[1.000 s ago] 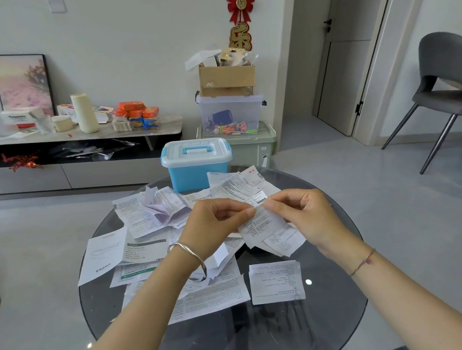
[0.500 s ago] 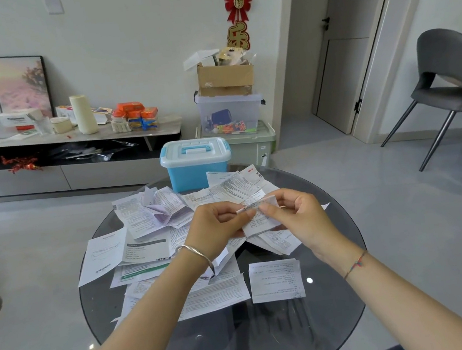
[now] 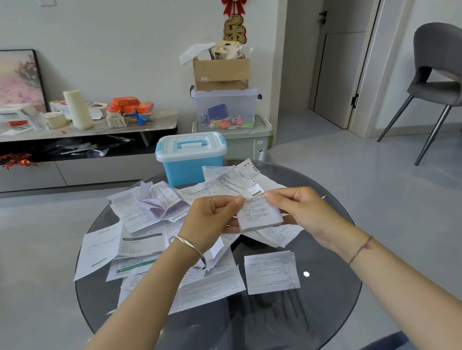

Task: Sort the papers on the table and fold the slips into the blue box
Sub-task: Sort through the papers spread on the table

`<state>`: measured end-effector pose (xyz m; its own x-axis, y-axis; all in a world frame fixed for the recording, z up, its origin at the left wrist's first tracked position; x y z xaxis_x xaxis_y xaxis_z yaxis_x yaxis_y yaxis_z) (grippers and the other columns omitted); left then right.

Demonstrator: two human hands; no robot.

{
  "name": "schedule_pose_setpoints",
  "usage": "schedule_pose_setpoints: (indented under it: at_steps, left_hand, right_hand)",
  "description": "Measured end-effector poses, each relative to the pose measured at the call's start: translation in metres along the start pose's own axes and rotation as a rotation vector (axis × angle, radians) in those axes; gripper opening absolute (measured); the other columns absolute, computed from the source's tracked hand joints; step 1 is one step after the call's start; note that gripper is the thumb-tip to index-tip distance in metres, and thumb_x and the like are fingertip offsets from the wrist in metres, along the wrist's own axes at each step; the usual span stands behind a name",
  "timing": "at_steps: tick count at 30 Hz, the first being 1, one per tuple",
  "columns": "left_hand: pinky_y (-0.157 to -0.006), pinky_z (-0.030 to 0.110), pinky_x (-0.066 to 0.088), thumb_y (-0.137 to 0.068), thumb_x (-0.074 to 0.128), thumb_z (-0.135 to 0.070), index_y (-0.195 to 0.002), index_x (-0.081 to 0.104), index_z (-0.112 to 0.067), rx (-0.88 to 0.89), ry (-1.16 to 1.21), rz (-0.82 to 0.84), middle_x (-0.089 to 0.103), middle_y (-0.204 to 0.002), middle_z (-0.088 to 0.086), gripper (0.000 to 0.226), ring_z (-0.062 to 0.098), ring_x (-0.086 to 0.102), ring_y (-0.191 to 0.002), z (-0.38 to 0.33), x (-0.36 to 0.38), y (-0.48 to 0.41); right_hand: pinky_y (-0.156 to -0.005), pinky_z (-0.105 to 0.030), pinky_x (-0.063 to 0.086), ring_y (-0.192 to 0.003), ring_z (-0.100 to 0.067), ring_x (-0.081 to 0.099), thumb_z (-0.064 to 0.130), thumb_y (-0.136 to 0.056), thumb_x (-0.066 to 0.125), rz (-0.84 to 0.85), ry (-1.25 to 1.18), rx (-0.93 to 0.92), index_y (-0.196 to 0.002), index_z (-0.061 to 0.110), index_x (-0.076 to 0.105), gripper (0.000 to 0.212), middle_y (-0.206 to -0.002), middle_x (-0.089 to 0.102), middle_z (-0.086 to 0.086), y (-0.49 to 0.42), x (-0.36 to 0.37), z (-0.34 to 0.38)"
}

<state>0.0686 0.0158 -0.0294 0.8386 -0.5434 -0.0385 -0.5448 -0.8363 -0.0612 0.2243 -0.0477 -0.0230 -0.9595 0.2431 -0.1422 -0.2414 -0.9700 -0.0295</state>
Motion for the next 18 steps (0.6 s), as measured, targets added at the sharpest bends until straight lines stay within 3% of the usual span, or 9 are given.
schedule_pose_setpoints:
  at_steps: [4, 8, 11, 14, 16, 18]
  left_hand:
    - [-0.061, 0.017, 0.055, -0.093, 0.058, -0.016, -0.099, 0.071, -0.007, -0.004, -0.059, 0.094, 0.073, -0.079, 0.001, 0.017, 0.007, 0.068, -0.067, 0.006, 0.001, 0.003]
    - [-0.071, 0.012, 0.050, -0.086, 0.069, -0.025, -0.101, 0.072, -0.013, 0.062, -0.372, 0.201, 0.072, -0.083, -0.004, 0.020, 0.000, 0.066, -0.076, 0.021, 0.008, 0.004]
    - [-0.074, 0.005, 0.044, -0.077, 0.078, -0.031, -0.106, 0.069, -0.021, 0.089, -0.653, 0.267, 0.070, -0.094, -0.014, 0.031, -0.004, 0.063, -0.089, 0.037, 0.011, 0.002]
    - [-0.088, 0.014, 0.044, -0.076, 0.078, -0.038, -0.110, 0.067, -0.023, 0.106, -0.906, 0.297, 0.063, -0.090, -0.021, 0.039, 0.001, 0.058, -0.095, 0.049, 0.016, 0.001]
    - [-0.086, 0.017, 0.042, -0.074, 0.077, -0.044, -0.112, 0.066, -0.026, 0.099, -1.006, 0.320, 0.057, -0.084, -0.025, 0.044, 0.001, 0.054, -0.090, 0.055, 0.021, 0.001]
    - [-0.086, 0.018, 0.042, -0.073, 0.076, -0.050, -0.113, 0.064, -0.030, 0.087, -1.068, 0.352, 0.061, -0.100, -0.020, 0.047, 0.001, 0.053, -0.093, 0.061, 0.023, 0.000]
  right_hand:
    - [-0.062, -0.019, 0.053, -0.071, -0.007, 0.065, 0.014, -0.087, 0.066, 0.089, 0.058, 0.019, -0.093, 0.011, 0.072, 0.009, -0.085, 0.073, -0.002, 0.008, -0.007, -0.002]
    - [-0.058, -0.021, 0.052, -0.063, -0.009, 0.065, 0.009, -0.079, 0.074, 0.175, 0.181, 0.160, -0.083, 0.009, 0.067, 0.008, -0.073, 0.072, -0.005, 0.018, -0.018, -0.023]
    - [-0.052, -0.020, 0.049, -0.057, -0.012, 0.061, 0.009, -0.075, 0.079, 0.110, 0.271, 0.206, -0.073, 0.007, 0.064, 0.015, -0.069, 0.068, -0.010, 0.022, -0.016, -0.052]
    - [-0.049, -0.021, 0.047, -0.053, -0.014, 0.055, 0.009, -0.075, 0.079, 0.009, 0.292, 0.170, -0.067, 0.006, 0.062, 0.019, -0.061, 0.062, -0.008, 0.020, -0.014, -0.075]
    - [-0.051, -0.021, 0.045, -0.050, -0.012, 0.052, 0.012, -0.075, 0.080, -0.032, 0.335, 0.153, -0.065, 0.009, 0.062, 0.021, -0.056, 0.059, -0.001, 0.017, -0.015, -0.084]
    - [-0.051, -0.016, 0.040, -0.051, -0.007, 0.048, 0.018, -0.074, 0.082, -0.030, 0.424, 0.116, -0.062, 0.013, 0.063, 0.023, -0.056, 0.058, 0.005, 0.016, -0.013, -0.087]
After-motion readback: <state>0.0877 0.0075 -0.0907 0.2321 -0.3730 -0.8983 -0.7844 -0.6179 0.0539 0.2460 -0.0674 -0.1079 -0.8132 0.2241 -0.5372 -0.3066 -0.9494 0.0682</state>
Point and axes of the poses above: each hand's wrist, its own y-axis away from the middle knuckle, its own x-axis out of the palm, z = x × y, the point moved 4 cm from there along -y, towards the middle knuckle
